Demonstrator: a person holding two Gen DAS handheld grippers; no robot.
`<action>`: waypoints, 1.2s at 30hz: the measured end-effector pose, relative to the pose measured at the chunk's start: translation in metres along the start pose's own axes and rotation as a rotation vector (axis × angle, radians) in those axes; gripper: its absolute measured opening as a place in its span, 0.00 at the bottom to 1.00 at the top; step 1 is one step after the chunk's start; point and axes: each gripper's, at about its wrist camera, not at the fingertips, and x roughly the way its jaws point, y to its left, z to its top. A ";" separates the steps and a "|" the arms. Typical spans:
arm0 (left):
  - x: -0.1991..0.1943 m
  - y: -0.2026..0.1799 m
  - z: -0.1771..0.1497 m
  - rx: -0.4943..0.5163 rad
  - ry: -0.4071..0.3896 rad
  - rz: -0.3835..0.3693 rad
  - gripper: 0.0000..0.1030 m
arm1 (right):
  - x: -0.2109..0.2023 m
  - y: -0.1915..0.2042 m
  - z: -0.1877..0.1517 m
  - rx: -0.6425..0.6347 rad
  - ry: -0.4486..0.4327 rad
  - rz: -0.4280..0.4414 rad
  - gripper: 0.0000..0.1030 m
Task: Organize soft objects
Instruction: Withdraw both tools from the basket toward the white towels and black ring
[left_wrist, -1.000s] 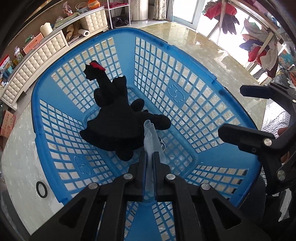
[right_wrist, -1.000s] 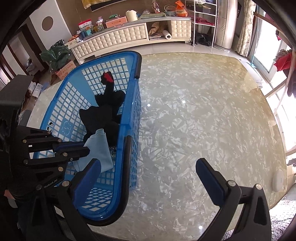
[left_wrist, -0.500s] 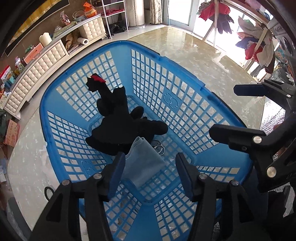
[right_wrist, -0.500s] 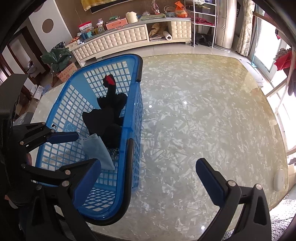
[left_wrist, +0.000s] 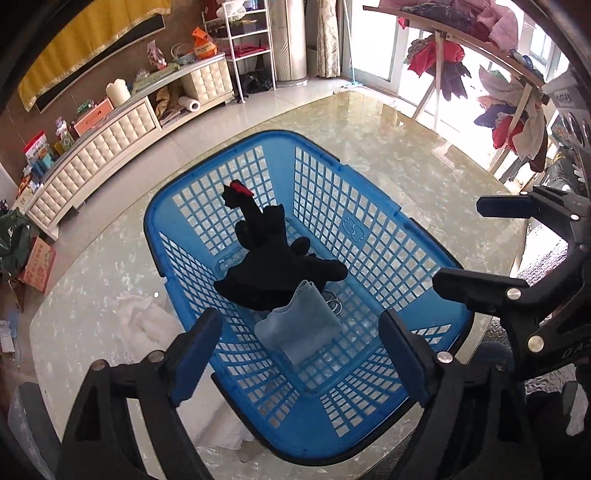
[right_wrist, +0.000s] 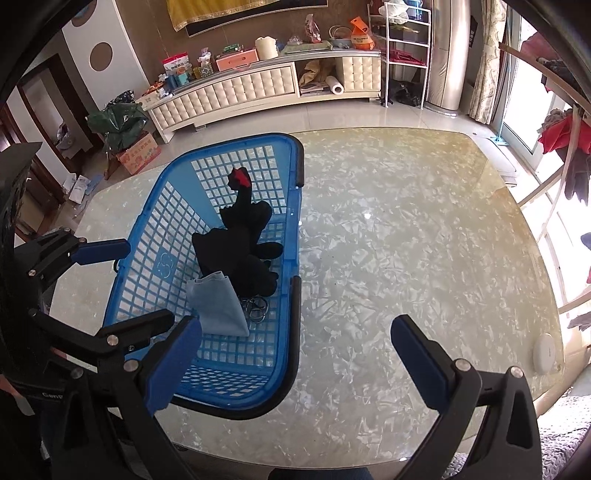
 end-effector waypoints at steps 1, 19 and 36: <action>-0.006 0.000 -0.002 0.019 -0.024 0.000 0.89 | -0.003 0.002 -0.001 -0.001 -0.005 0.001 1.00; -0.073 0.027 -0.047 0.002 -0.134 0.037 1.00 | -0.030 0.055 -0.013 -0.045 -0.051 -0.039 1.00; -0.101 0.093 -0.102 -0.046 -0.114 -0.006 1.00 | -0.005 0.133 -0.013 -0.099 -0.039 -0.003 1.00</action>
